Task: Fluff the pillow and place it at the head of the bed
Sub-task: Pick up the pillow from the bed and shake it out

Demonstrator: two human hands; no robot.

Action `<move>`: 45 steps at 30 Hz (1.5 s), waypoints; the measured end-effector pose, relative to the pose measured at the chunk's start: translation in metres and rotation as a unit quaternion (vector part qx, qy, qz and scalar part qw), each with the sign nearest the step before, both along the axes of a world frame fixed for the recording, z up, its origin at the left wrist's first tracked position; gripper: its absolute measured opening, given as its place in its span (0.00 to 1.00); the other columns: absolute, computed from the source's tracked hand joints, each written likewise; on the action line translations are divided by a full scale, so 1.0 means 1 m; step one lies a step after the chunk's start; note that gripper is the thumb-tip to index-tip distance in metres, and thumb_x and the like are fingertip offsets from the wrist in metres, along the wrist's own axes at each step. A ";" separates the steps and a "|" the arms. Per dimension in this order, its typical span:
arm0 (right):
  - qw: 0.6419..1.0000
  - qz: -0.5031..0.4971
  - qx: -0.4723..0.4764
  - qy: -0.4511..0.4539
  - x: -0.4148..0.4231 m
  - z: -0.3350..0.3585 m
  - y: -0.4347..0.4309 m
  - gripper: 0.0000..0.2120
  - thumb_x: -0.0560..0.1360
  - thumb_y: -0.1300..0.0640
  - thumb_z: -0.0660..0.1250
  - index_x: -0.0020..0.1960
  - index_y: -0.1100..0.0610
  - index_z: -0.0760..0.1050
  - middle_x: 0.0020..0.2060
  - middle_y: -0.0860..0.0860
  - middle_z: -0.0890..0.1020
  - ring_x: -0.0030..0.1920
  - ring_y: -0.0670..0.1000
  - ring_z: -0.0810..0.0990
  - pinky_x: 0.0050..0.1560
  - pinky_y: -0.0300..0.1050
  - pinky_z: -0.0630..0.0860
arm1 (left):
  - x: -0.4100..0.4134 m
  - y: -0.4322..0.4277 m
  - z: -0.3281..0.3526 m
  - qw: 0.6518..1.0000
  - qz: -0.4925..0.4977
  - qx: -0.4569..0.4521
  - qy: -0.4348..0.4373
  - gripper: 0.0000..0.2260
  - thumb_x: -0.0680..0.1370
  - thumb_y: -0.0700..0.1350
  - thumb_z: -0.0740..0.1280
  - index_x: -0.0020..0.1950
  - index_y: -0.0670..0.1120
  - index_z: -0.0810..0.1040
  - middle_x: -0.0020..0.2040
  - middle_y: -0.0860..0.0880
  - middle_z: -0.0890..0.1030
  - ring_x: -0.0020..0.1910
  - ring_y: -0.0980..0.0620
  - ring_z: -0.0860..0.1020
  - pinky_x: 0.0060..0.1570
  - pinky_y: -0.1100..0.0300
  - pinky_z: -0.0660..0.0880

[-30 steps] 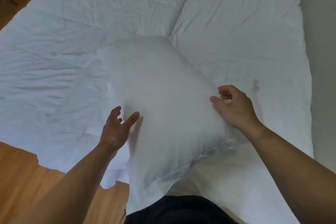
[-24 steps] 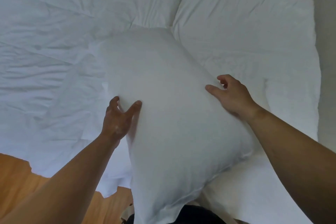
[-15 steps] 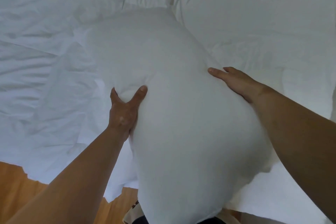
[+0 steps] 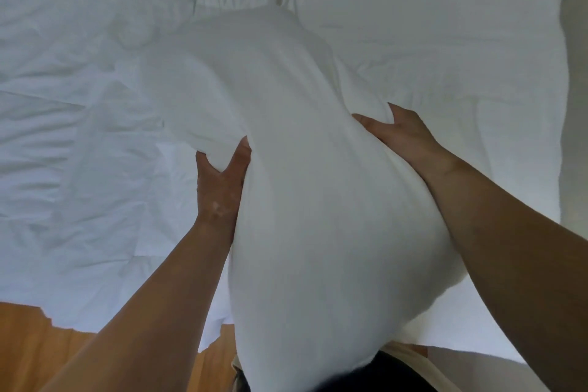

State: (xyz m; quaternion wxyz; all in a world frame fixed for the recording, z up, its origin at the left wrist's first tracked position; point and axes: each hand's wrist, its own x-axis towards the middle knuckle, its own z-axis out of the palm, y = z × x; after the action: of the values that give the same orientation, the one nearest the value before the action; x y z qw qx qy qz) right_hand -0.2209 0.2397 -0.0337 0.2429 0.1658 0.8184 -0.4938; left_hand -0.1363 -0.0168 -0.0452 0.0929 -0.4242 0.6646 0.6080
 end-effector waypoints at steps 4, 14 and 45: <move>0.997 -0.056 -0.024 0.056 0.029 0.030 0.023 0.19 0.71 0.44 0.78 0.60 0.44 0.81 0.50 0.37 0.85 0.45 0.32 0.83 0.44 0.30 0.77 | -0.001 0.015 0.028 0.997 -0.038 -0.034 0.051 0.27 0.82 0.56 0.67 0.80 0.56 0.67 0.61 0.59 0.75 0.59 0.57 0.73 0.49 0.71 0.67; 0.964 -0.204 0.020 0.168 0.133 0.090 0.162 0.13 0.72 0.52 0.79 0.52 0.42 0.80 0.42 0.32 0.84 0.39 0.27 0.81 0.37 0.22 0.72 | 0.007 0.148 0.064 0.969 -0.198 0.009 0.147 0.24 0.82 0.52 0.66 0.79 0.53 0.69 0.60 0.62 0.73 0.57 0.64 0.73 0.41 0.80 0.61; 0.866 -0.191 0.323 0.331 0.265 0.009 0.502 0.22 0.72 0.61 0.79 0.65 0.62 0.81 0.49 0.60 0.84 0.49 0.57 0.79 0.48 0.41 0.69 | 0.085 0.555 -0.083 0.928 -0.273 0.246 -0.069 0.31 0.68 0.46 0.73 0.71 0.53 0.72 0.66 0.31 0.78 0.53 0.33 0.83 0.41 0.52 0.80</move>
State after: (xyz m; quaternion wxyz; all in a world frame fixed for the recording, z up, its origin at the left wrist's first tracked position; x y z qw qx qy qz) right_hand 0.0437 0.7413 -0.0245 -0.2081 0.2147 0.9168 -0.2649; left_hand -0.0514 0.5379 -0.1287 0.4025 -0.2315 0.5762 0.6726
